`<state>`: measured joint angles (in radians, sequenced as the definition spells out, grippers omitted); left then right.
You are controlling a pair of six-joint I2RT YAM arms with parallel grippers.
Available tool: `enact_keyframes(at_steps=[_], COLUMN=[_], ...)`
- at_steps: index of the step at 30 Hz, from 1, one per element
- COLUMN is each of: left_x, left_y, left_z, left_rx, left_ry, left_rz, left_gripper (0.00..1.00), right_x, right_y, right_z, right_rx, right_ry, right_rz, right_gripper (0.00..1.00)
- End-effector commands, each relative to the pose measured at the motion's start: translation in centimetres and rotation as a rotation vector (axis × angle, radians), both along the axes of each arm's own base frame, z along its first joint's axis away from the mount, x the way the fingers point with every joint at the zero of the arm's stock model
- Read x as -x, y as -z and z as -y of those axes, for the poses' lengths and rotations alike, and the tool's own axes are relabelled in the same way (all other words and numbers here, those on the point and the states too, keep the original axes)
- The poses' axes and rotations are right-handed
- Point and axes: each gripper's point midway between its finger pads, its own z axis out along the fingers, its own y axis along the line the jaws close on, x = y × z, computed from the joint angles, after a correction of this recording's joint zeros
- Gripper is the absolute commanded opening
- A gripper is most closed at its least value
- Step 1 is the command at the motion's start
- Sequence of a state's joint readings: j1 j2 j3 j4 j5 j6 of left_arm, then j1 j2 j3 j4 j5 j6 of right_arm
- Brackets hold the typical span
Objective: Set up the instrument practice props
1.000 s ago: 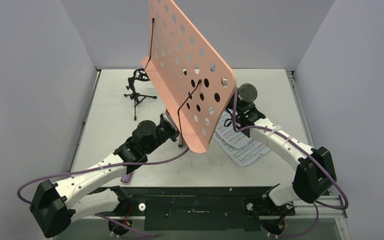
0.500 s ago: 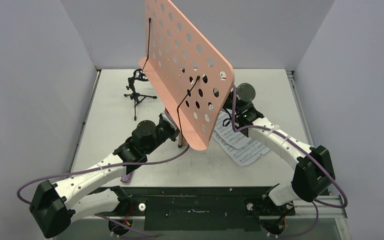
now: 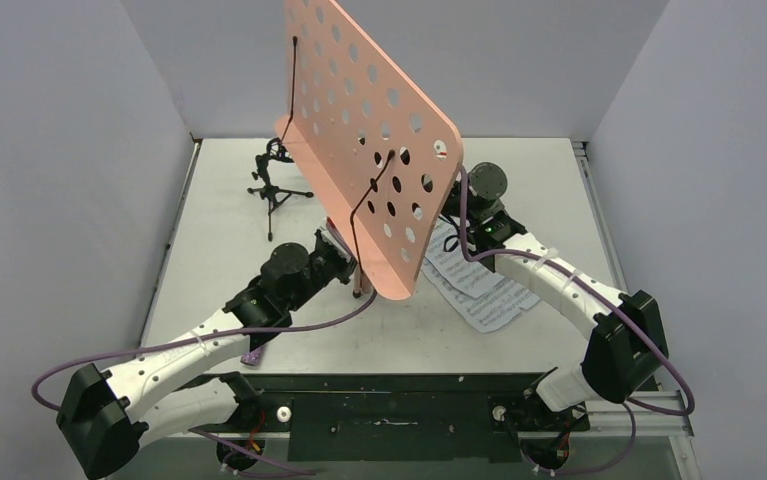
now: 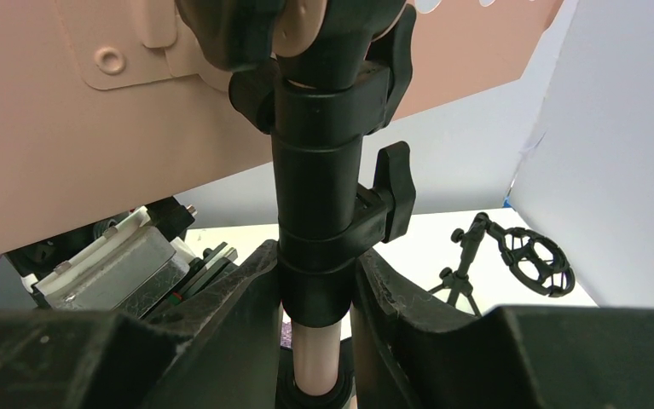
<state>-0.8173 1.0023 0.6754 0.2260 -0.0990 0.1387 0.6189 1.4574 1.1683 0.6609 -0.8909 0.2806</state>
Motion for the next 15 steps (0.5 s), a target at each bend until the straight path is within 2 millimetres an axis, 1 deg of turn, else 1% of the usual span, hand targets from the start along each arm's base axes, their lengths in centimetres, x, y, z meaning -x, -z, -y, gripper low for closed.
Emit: enact_keyframes(at_steps=[1,4,10,15], left_x=[0.3,0.3,0.3,0.4], left_y=[-0.5,-0.9,-0.8,-0.8], left_z=[-0.5,-0.6,-0.9,-1.1], left_rx=[-0.013,-0.016,-0.025,-0.033], left_ry=[-0.004,-0.006,-0.015,-0.018], left_rz=[0.021,0.027,0.029,0.029], left_gripper=[0.00,0.00,0.00,0.00], right_x=[-0.2,0.0,0.1,0.4], right_y=[-7.7,-8.2,-9.3,-10.5], right_z=[1.6,1.5,1.7,1.8], right_rx=[-0.157,-0.166,-0.184,-0.206], right_ry=[0.085,0.084,0.092,0.096], right_rz=[0.190,0.197,0.218,0.240], right_gripper=[0.05,0.05,0.05,0.05])
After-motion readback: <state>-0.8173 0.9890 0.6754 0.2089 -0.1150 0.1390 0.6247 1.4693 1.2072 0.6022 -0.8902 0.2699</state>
